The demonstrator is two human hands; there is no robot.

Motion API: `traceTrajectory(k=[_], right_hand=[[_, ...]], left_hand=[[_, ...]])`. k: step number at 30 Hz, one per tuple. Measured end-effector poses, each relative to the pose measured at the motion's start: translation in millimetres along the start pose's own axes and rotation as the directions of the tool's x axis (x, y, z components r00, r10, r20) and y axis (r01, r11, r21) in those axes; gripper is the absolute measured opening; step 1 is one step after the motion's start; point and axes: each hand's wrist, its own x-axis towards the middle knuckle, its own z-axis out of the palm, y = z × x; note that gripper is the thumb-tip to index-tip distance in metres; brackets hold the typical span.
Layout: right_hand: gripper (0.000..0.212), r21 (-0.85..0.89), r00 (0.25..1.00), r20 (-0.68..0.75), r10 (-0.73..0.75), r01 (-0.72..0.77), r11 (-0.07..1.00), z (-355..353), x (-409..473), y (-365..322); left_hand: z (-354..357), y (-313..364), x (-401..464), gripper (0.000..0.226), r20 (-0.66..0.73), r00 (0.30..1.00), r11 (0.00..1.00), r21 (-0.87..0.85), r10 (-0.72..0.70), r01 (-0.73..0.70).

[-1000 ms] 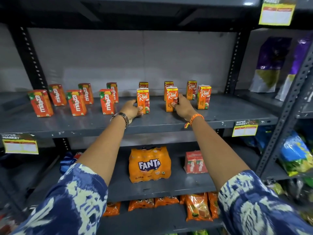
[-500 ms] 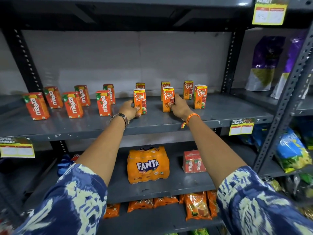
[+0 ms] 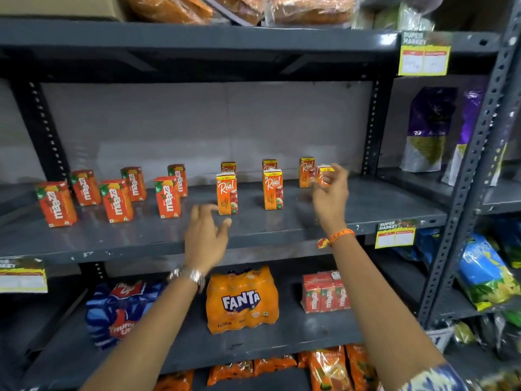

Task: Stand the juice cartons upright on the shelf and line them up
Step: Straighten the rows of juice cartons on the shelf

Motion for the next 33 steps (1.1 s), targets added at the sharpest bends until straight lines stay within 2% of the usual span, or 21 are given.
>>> traceTrajectory(k=[2, 5, 9, 11, 14, 18, 21, 23, 25, 27, 30, 33], right_hand=[[0.055, -0.027, 0.995, -0.095, 0.040, -0.043, 0.999, -21, 14, 11], [0.060, -0.146, 0.989, -0.025, 0.146, -0.149, 0.978, -33, 43, 27], [0.073, -0.269, 0.909, 0.235, 0.345, -0.280, 0.922, -33, 66, 37], [0.058, -0.294, 0.866, 0.343, 0.365, -0.270, 0.917, -32, 71, 43], [0.044, -0.326, 0.853, 0.384, 0.354, -0.233, 0.916, -32, 75, 53], [0.040, -0.360, 0.862, 0.392, 0.321, -0.178, 0.916, -37, 73, 50], [0.035, -0.381, 0.861, 0.392, 0.324, -0.168, 0.909, -39, 71, 48], [0.031, -0.395, 0.862, 0.396, 0.315, -0.150, 0.906, -39, 70, 47], [0.031, -0.412, 0.863, 0.403, 0.305, -0.127, 0.902, -42, 66, 43], [0.032, -0.441, 0.863, 0.405, 0.301, -0.104, 0.891, -45, 61, 35], [0.034, -0.466, 0.869, 0.396, 0.295, -0.087, 0.881, -46, 57, 32], [0.036, -0.461, 0.875, 0.386, 0.293, -0.092, 0.883, -45, 57, 31]], left_hand=[[13, 3, -27, 0.046, 0.026, 0.984, 0.979, 0.103, 0.175, -0.176], [31, 4, -43, 0.057, 0.054, 0.953, 0.879, 0.372, 0.299, -0.298], [43, -2, -54, 0.065, 0.058, 0.949, 0.846, 0.438, 0.311, -0.304], [43, -7, -53, 0.065, 0.062, 0.948, 0.844, 0.441, 0.312, -0.306], [39, -1, -52, 0.063, 0.056, 0.952, 0.849, 0.439, 0.301, -0.294], [25, 24, -38, 0.052, 0.033, 0.976, 0.909, 0.356, 0.217, -0.214], [25, 49, -13, 0.040, 0.101, 0.979, 0.959, 0.208, 0.177, -0.194], [33, 69, 9, 0.052, 0.203, 0.971, 0.974, 0.157, 0.128, -0.161], [46, 88, 32, 0.065, 0.292, 0.956, 0.988, 0.138, 0.021, -0.063], [63, 93, 58, 0.066, 0.352, 0.931, 0.993, 0.101, -0.096, 0.064], [83, 89, 82, 0.045, 0.400, 0.893, 0.975, 0.000, -0.203, 0.222], [92, 87, 84, 0.022, 0.368, 0.901, 0.954, -0.096, -0.231, 0.284]])
